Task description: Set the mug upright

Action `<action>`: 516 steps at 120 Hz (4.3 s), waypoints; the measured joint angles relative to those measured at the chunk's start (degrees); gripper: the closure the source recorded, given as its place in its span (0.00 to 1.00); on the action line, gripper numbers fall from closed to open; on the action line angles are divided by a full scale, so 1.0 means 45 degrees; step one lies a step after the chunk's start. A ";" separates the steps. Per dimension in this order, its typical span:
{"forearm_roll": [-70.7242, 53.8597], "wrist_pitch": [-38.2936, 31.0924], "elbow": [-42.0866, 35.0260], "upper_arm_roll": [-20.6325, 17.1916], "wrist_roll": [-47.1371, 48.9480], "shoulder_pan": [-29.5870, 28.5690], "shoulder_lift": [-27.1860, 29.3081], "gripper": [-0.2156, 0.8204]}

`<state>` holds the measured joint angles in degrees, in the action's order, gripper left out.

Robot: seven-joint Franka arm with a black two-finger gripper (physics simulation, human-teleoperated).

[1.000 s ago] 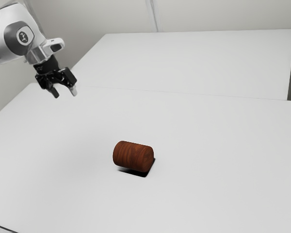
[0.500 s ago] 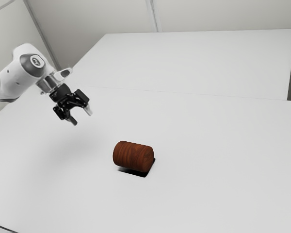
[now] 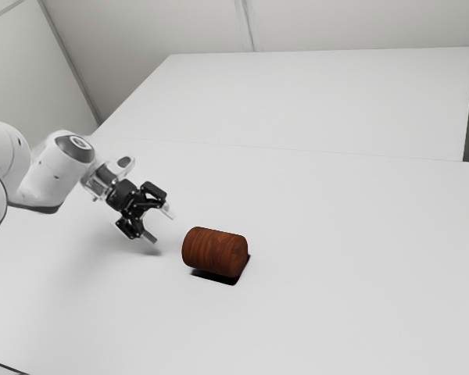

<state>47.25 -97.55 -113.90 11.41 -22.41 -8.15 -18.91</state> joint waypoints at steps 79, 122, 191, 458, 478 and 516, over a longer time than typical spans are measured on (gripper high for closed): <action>0.3108 0.0022 -0.0568 -0.0533 -0.0441 0.0595 -0.0231 0.21; 0.3579 -0.0070 -0.0477 -0.0543 -0.0436 0.0888 -0.0434 0.21; 0.3270 -0.0185 0.0040 -0.0738 0.0304 0.1130 -0.0359 0.92; -1.1376 -0.6704 0.0049 -0.2215 0.6218 0.3440 0.2036 0.34; -1.1408 -0.6359 0.0143 -0.2129 0.6177 0.3568 0.2734 0.27; -1.1839 -0.4624 0.1789 -0.2164 0.5958 0.3672 0.3263 0.22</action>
<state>-6.03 -118.36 -105.85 1.67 4.40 8.37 -4.23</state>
